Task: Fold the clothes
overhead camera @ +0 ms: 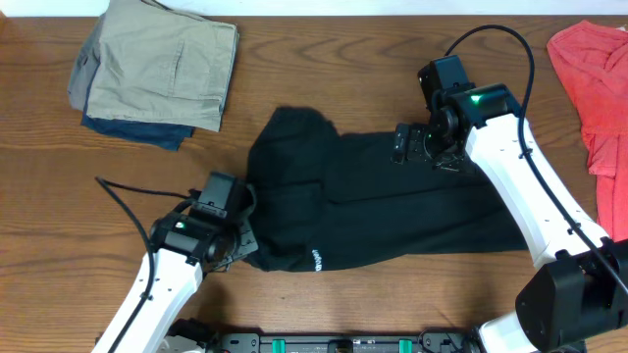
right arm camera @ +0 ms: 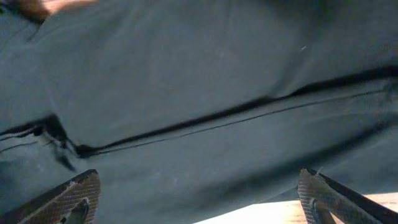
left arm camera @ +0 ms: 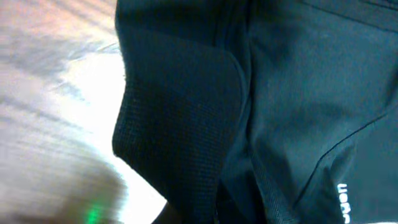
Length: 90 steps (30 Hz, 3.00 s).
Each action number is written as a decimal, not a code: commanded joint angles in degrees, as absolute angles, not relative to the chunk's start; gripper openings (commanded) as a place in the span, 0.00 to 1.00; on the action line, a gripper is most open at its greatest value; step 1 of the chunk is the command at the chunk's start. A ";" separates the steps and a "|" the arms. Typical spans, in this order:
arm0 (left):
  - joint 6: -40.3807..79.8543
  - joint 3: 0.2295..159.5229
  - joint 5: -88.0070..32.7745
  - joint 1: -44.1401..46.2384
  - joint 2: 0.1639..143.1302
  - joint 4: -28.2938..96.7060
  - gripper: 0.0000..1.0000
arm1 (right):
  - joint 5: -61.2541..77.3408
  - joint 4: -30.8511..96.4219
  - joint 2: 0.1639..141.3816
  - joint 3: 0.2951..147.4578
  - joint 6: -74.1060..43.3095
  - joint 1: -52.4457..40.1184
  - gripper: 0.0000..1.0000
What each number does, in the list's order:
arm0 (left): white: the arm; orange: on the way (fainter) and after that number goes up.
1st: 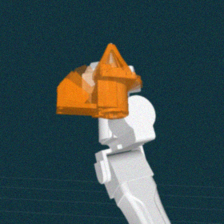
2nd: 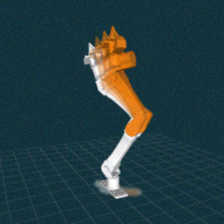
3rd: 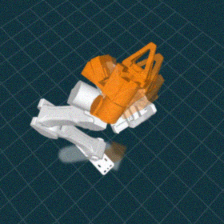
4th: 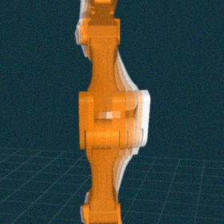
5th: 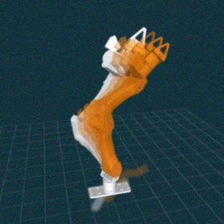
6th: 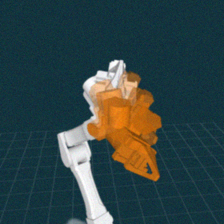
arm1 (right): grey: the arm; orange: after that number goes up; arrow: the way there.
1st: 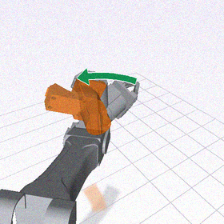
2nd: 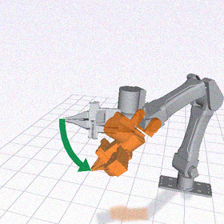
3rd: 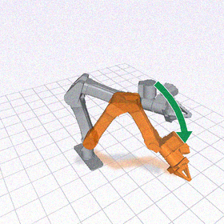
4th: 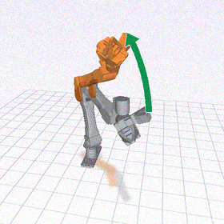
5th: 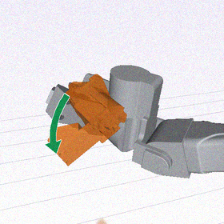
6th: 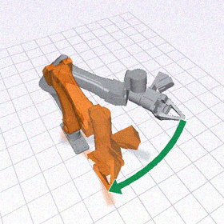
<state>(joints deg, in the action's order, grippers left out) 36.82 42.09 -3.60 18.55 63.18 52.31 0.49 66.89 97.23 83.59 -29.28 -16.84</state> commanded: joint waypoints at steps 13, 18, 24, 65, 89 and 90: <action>38.20 42.24 -1.52 13.52 60.80 54.83 0.90 | -0.21 65.52 97.78 83.55 -28.62 -16.88 0.99; 38.22 43.09 -1.87 13.52 60.29 54.81 0.91 | -1.78 63.77 97.78 83.55 -28.62 -16.88 0.99; 35.29 48.10 -1.98 13.52 57.69 51.68 0.91 | -3.03 62.41 97.78 83.55 -28.60 -16.88 0.99; 7.03 54.89 -8.32 11.84 101.10 -4.89 0.91 | -0.47 53.45 97.84 73.49 -28.64 -16.95 0.99; 7.11 54.89 -8.34 11.86 111.46 -16.84 0.41 | 0.91 52.47 97.82 73.32 -28.62 -16.95 0.99; 7.11 54.89 -8.32 11.84 111.46 -16.82 0.31 | 0.91 52.49 97.84 73.32 -28.62 -16.95 0.99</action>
<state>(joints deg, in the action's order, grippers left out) 7.55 53.74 -8.56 12.03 110.59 -16.86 0.69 52.58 97.23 73.63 -29.28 -16.84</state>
